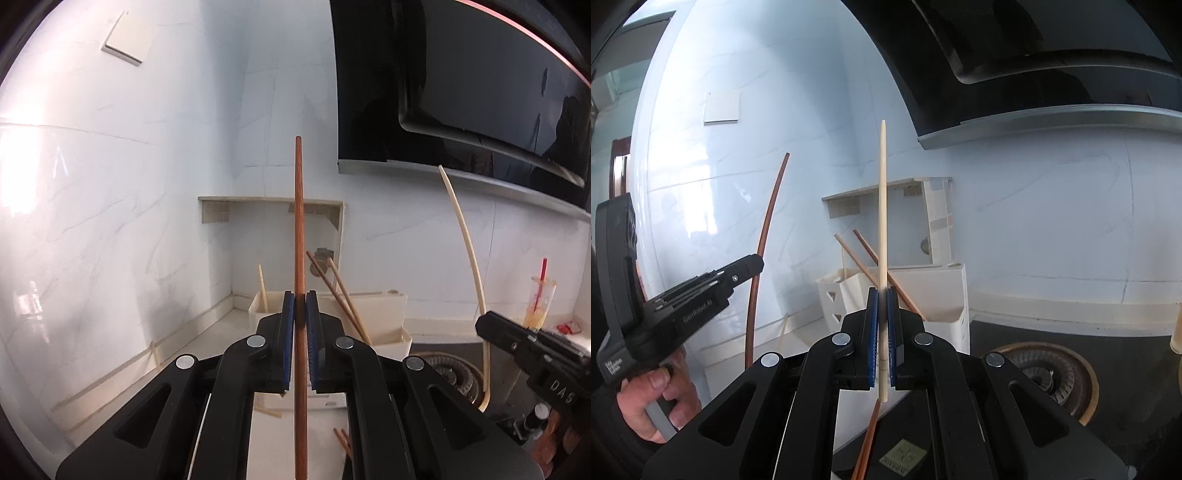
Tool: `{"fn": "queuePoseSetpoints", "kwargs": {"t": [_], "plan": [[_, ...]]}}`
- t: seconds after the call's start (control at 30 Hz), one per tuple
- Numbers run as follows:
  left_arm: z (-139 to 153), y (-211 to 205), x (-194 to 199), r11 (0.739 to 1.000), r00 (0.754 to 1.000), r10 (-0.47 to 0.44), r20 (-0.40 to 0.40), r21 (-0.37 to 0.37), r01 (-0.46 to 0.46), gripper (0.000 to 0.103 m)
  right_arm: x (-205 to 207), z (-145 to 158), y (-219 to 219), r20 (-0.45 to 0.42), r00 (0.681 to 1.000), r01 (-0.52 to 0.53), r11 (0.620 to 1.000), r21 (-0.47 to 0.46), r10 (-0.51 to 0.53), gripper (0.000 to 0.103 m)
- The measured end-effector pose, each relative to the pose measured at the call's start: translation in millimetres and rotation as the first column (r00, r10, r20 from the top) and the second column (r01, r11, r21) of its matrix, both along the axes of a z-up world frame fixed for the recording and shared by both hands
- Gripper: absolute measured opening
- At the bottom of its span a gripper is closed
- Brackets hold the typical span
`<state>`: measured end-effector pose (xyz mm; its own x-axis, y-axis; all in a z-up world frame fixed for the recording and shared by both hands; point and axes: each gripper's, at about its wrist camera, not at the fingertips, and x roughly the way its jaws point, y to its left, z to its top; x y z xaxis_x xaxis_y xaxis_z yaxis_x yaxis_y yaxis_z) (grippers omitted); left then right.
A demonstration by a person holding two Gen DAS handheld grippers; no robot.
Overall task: Organize utensils
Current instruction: 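Lift the held chopsticks and carry them over the DROEE holder with both grippers, then lower the chopsticks into the holder with both grippers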
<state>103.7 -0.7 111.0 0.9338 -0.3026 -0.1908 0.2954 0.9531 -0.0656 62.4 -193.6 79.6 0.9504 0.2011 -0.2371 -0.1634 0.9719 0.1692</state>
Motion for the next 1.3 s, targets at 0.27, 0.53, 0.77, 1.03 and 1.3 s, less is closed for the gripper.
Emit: {"fn": "queuePoseSetpoints", "kwargs": {"t": [0.27, 0.53, 0.77, 1.03, 1.3], "plan": [[22.4, 2.8, 30.1, 0.997, 0.998, -0.048, 0.045, -0.06, 0.051, 0.006, 35.7, 2.7, -0.2, 0.02, 1.0, 0.002, 1.0, 0.012, -0.002, 0.006], [40.0, 4.5, 65.2, 0.993, 0.994, -0.058, 0.09, -0.102, 0.067, 0.006, 70.3, 0.5, -3.2, 0.03, 0.999, 0.012, 0.999, 0.042, -0.014, 0.006], [43.2, -5.7, 91.9, 0.993, 0.989, -0.057, 0.138, -0.093, 0.071, 0.006, 94.9, -3.4, -7.8, 0.035, 0.999, 0.023, 0.999, 0.045, -0.024, 0.006], [29.6, -10.7, 124.1, 0.993, 0.987, -0.033, 0.158, -0.106, 0.051, 0.006, 109.4, -14.9, -14.6, 0.026, 0.999, 0.03, 0.998, 0.047, -0.031, 0.006], [23.7, -12.8, 133.2, 0.996, 0.982, -0.021, 0.189, -0.084, 0.037, 0.006, 118.5, -20.5, -19.5, 0.026, 0.999, 0.034, 0.998, 0.056, -0.035, 0.006]]}}
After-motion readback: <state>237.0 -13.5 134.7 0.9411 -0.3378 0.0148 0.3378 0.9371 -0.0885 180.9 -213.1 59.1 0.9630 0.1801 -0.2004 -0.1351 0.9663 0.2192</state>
